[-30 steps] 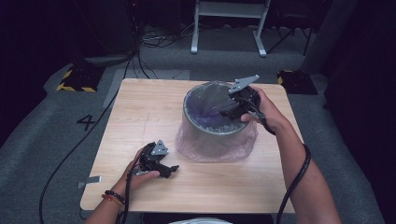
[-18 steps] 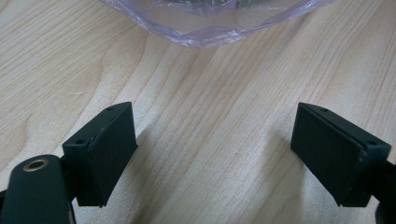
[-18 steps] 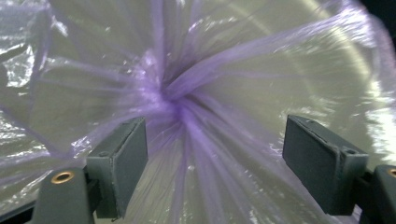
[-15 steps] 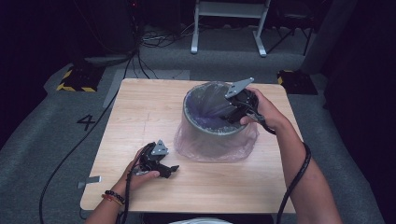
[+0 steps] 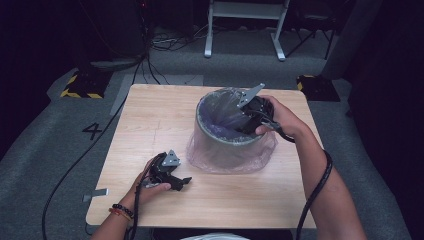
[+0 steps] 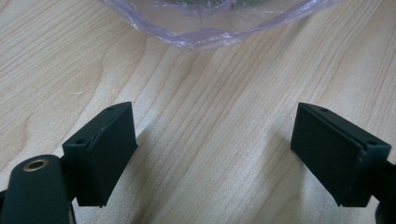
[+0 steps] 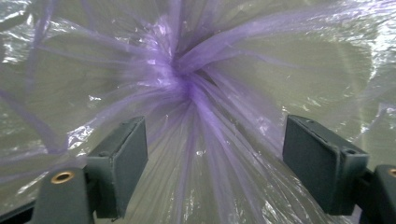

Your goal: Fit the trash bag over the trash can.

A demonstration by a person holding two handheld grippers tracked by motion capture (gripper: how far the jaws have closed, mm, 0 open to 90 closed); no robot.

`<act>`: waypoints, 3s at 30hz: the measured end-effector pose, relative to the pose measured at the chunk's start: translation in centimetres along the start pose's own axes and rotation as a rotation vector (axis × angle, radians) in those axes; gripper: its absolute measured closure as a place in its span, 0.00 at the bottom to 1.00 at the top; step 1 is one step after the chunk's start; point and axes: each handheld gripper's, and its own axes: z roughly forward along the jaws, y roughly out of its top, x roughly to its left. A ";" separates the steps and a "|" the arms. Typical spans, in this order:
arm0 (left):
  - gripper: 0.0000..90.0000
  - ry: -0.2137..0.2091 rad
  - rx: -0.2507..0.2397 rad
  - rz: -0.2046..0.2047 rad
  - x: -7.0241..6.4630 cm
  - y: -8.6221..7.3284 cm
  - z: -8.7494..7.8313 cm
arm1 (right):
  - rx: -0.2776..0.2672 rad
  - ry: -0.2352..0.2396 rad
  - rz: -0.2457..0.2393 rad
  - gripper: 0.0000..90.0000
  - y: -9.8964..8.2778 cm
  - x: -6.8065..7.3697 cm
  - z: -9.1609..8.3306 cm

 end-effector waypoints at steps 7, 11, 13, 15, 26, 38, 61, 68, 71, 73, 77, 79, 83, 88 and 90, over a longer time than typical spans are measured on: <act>0.16 0.000 0.000 0.000 0.0 0.0 0.0 | 0.044 0.013 0.017 0.25 0.2 -0.1 0.3; 0.16 0.000 -0.001 0.001 0.0 0.0 0.0 | 0.069 0.023 0.021 0.25 0.4 -0.1 0.4; 0.15 0.000 0.000 0.000 0.0 0.0 0.0 | 0.072 0.026 0.020 0.25 0.4 -0.1 0.4; 0.16 0.000 0.000 0.000 0.0 0.0 0.0 | 0.074 0.027 0.023 0.25 0.4 -0.1 0.5; 0.16 0.000 0.000 0.000 0.0 0.0 0.0 | 0.052 0.029 0.038 0.25 0.2 -0.2 0.3; 0.15 0.000 0.000 0.000 0.0 0.0 0.0 | 0.011 0.031 0.050 0.25 0.0 0.0 -0.3; 0.15 0.000 0.000 0.000 0.0 0.0 0.0 | -0.035 0.003 0.052 0.23 0.0 0.4 -1.3; 0.15 0.000 -0.001 0.000 0.0 0.0 0.0 | -0.058 -0.017 0.054 0.23 0.0 0.6 -1.9; 0.15 0.000 0.000 0.000 0.0 0.0 0.0 | -0.065 -0.022 0.052 0.23 0.0 0.7 -2.2; 0.15 0.000 0.000 0.000 0.0 0.0 0.0 | -0.073 -0.027 0.057 0.23 0.0 0.7 -2.5; 0.15 0.001 -0.001 0.001 0.0 0.0 0.0 | -0.092 -0.038 0.064 0.22 -0.1 0.7 -2.8; 0.15 0.000 0.000 0.000 0.0 0.0 0.0 | -0.094 -0.040 0.065 0.22 -0.2 0.7 -3.0; 0.15 0.000 0.000 0.000 0.0 0.0 0.0 | -0.117 -0.048 0.073 0.22 -0.3 0.7 -3.4; 0.15 0.000 0.000 0.000 0.0 0.0 0.0 | -0.147 -0.062 0.081 0.21 -0.5 0.8 -4.0; 0.15 0.000 -0.001 0.000 0.0 0.0 0.0 | -0.169 -0.082 0.092 0.21 -0.6 0.8 -4.4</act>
